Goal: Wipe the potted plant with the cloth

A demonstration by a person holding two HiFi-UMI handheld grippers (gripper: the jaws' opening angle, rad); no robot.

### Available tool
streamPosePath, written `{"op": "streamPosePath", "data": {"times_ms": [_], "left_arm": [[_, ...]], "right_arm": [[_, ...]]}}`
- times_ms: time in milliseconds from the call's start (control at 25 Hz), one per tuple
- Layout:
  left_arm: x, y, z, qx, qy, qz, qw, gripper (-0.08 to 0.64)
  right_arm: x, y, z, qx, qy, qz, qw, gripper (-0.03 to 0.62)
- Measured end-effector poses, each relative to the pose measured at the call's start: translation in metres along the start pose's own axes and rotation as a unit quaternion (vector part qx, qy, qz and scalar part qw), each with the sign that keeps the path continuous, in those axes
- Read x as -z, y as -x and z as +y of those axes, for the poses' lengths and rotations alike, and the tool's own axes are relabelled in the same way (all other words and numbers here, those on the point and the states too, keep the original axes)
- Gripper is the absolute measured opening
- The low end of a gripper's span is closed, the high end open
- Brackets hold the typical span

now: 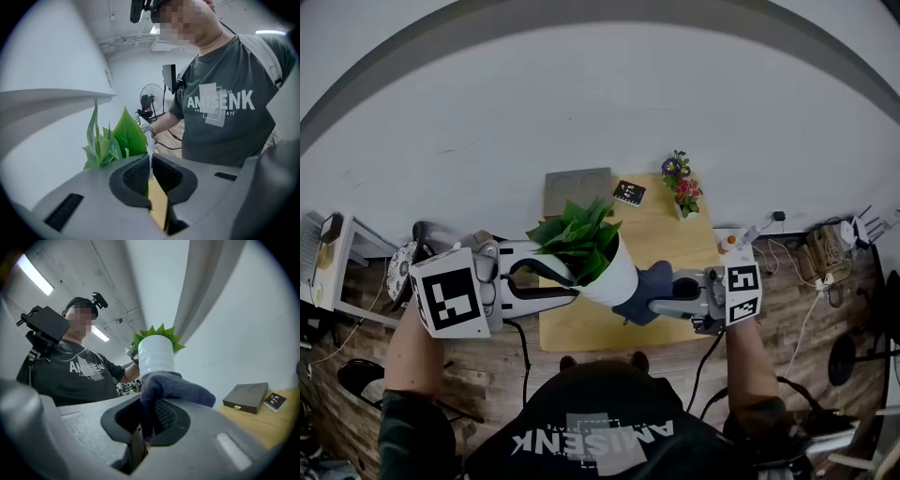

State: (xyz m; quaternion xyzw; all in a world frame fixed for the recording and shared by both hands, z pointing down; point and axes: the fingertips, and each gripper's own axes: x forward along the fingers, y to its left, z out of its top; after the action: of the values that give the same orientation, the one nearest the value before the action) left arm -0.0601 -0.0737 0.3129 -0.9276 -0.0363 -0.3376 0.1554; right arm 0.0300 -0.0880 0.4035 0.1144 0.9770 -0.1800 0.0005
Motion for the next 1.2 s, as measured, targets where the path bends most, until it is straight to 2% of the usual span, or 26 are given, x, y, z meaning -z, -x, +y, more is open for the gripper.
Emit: {"op": "streamPosePath", "data": {"times_ms": [240,360,640,760,1040,1200], "left_arm": [[0.004,-0.005,0.003,-0.005,0.007,0.003,1.0,0.02],[0.006,-0.01,0.01,-0.021,0.018,-0.009,0.9996,0.02],[0.031,-0.027,0.036,-0.052,0.062,0.02,0.9965,0.02],[0.044,-0.032,0.046,-0.071,0.078,0.034,0.9938,0.02],[0.087,-0.054,0.062,-0.1,0.115,0.079,0.9852,0.02],[0.111,-0.076,0.067,-0.1,0.116,0.112,0.9817,0.021]], "right_arm": [[-0.007,0.013,0.0,0.044,-0.002,-0.031,0.999,0.028],[-0.009,0.012,0.0,0.056,-0.004,-0.039,0.998,0.029],[-0.012,-0.005,0.011,0.042,-0.005,-0.037,0.998,0.029],[-0.012,-0.004,0.013,0.051,-0.006,-0.042,0.998,0.029],[-0.027,0.024,0.015,0.112,0.002,-0.089,0.99,0.029],[-0.034,0.042,0.011,0.172,0.014,-0.097,0.98,0.029]]}}
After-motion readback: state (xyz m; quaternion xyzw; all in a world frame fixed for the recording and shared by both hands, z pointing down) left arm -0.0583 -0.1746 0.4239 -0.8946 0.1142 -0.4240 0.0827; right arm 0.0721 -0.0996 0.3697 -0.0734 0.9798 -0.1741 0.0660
